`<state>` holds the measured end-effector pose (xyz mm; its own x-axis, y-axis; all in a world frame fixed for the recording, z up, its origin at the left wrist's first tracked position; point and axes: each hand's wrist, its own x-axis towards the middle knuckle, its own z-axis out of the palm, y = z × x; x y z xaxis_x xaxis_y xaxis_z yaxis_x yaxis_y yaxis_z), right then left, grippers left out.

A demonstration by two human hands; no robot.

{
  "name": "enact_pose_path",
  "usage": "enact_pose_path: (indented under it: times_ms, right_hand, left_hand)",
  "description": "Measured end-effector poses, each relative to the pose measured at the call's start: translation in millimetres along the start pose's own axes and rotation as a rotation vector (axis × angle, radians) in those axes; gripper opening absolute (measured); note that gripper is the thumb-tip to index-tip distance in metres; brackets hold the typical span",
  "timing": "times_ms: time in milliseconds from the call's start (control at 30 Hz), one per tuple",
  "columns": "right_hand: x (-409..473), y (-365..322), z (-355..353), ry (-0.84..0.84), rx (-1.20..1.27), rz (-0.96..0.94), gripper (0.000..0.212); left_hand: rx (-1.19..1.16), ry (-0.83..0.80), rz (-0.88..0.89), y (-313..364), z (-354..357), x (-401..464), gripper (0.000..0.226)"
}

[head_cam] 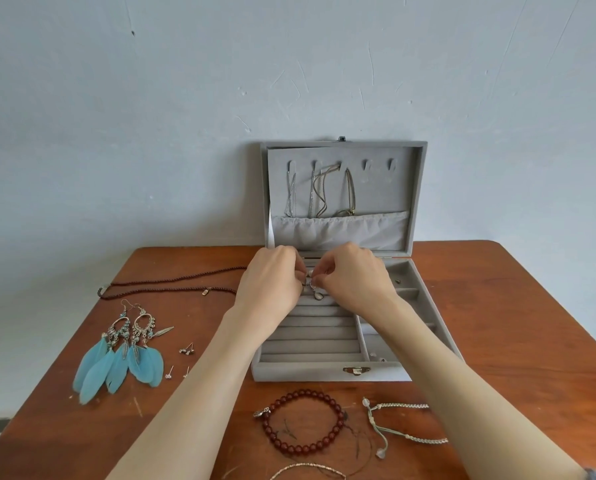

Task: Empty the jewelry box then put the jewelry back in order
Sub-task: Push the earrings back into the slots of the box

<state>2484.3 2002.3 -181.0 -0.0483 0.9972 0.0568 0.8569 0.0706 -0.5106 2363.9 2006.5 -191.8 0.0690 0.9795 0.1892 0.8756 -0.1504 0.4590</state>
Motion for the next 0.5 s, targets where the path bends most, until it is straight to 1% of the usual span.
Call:
enact_pose_path:
  times_ms: [167, 367, 500]
  right_hand:
    - [0.5, 2.7, 2.3, 0.022, -0.030, -0.024, 0.015]
    - [1.2, 3.6, 5.5, 0.056, -0.075, -0.040, 0.015]
    - [-0.2, 4.2, 6.5, 0.083, -0.097, -0.052, 0.014]
  left_hand:
    - [0.006, -0.010, 0.018, 0.1, 0.7, -1.4, 0.016]
    - [-0.013, -0.086, 0.007, 2.5, -4.3, -0.5, 0.023]
    - [-0.006, -0.097, -0.002, 2.7, -3.7, -0.8, 0.024]
